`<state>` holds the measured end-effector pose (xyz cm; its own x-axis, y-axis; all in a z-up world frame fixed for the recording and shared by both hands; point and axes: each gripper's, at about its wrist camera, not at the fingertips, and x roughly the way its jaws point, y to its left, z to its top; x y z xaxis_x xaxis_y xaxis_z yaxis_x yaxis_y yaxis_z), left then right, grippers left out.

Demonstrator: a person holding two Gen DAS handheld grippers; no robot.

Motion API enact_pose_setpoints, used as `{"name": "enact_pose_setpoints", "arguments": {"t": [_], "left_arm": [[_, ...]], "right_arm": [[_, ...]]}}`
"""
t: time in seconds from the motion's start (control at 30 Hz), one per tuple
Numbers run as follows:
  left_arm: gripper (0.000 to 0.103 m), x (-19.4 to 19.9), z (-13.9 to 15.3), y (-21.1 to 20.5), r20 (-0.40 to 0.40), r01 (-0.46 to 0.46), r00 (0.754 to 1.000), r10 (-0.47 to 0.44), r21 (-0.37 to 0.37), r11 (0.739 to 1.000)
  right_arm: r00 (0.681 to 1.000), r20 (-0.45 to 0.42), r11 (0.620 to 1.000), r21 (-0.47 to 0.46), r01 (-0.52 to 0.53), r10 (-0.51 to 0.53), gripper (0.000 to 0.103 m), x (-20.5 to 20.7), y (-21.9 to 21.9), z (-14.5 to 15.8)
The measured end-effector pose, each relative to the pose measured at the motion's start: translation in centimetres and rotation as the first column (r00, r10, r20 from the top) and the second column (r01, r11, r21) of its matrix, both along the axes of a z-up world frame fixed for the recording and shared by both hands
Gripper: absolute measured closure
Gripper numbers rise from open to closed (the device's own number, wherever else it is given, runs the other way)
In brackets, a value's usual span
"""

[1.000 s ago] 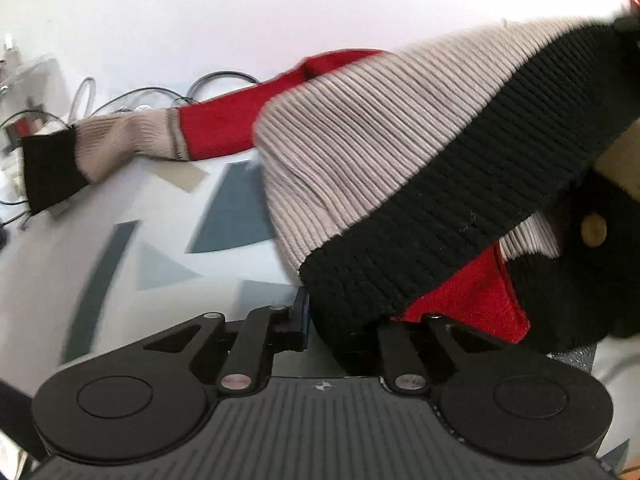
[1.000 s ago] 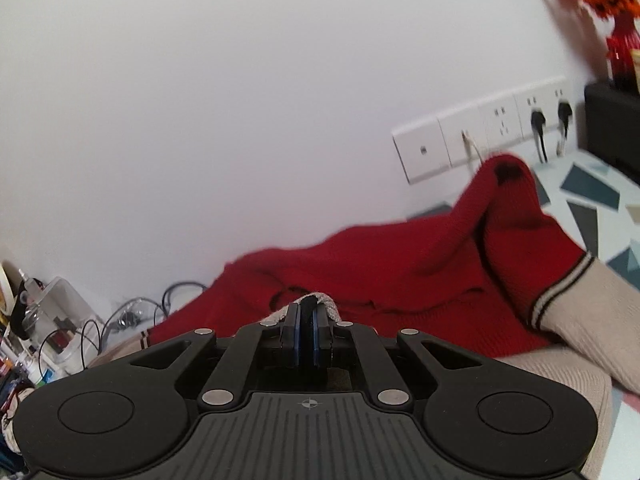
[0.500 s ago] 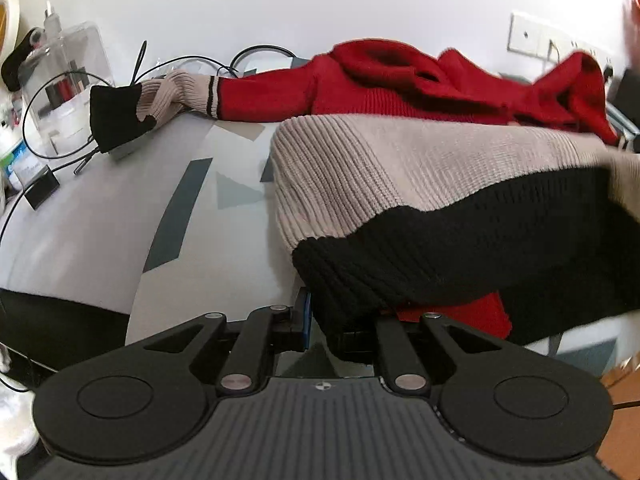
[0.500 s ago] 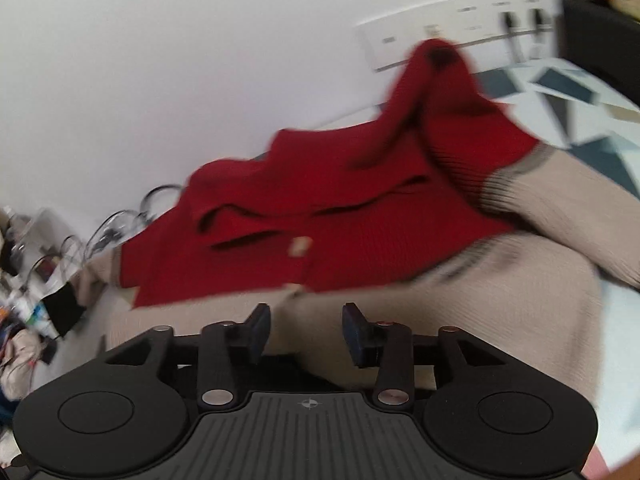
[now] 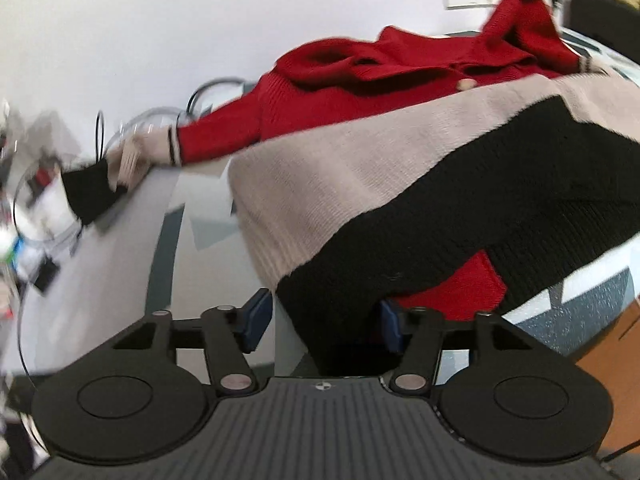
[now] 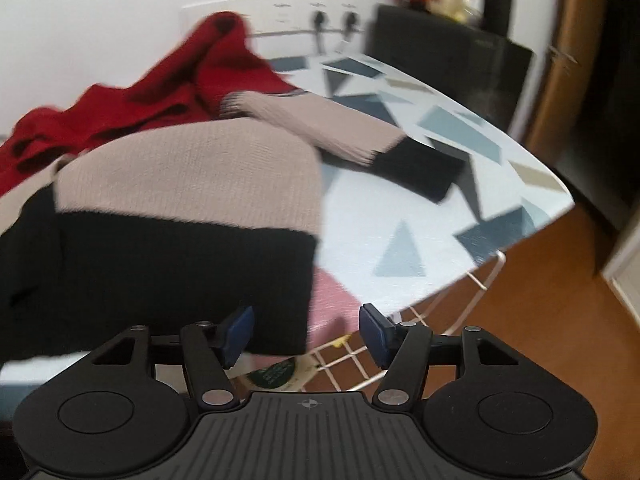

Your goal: Fold clothes

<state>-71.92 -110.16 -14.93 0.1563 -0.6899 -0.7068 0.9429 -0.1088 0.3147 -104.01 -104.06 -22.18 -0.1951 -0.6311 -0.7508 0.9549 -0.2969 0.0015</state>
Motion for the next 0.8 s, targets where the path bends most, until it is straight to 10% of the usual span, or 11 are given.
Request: {"name": "enact_pose_setpoints", "arguments": {"t": [0.2, 0.4, 0.47, 0.8], "left_arm": [[0.047, -2.1, -0.6, 0.5, 0.091, 0.1, 0.991, -0.1, 0.007, 0.995], [0.088, -0.9, -1.2, 0.3, 0.04, 0.055, 0.998, -0.058, 0.069, 0.996], [0.088, -0.8, -1.3, 0.3, 0.042, 0.064, 0.997, -0.067, 0.073, 0.995], [0.076, -1.9, -1.5, 0.5, 0.1, 0.084, 0.991, -0.089, 0.057, 0.995]], "right_arm": [[0.995, -0.046, 0.996, 0.013, -0.088, 0.089, 0.033, 2.8, -0.5, -0.6], [0.999, 0.047, 1.0, -0.019, 0.019, -0.018, 0.068, 0.1, -0.1, -0.9], [0.996, 0.075, 0.998, -0.024, 0.056, -0.054, 0.091, -0.8, 0.1, -0.9], [0.998, 0.065, 0.999, -0.021, 0.026, -0.024, 0.077, -0.6, 0.9, -0.7]]}}
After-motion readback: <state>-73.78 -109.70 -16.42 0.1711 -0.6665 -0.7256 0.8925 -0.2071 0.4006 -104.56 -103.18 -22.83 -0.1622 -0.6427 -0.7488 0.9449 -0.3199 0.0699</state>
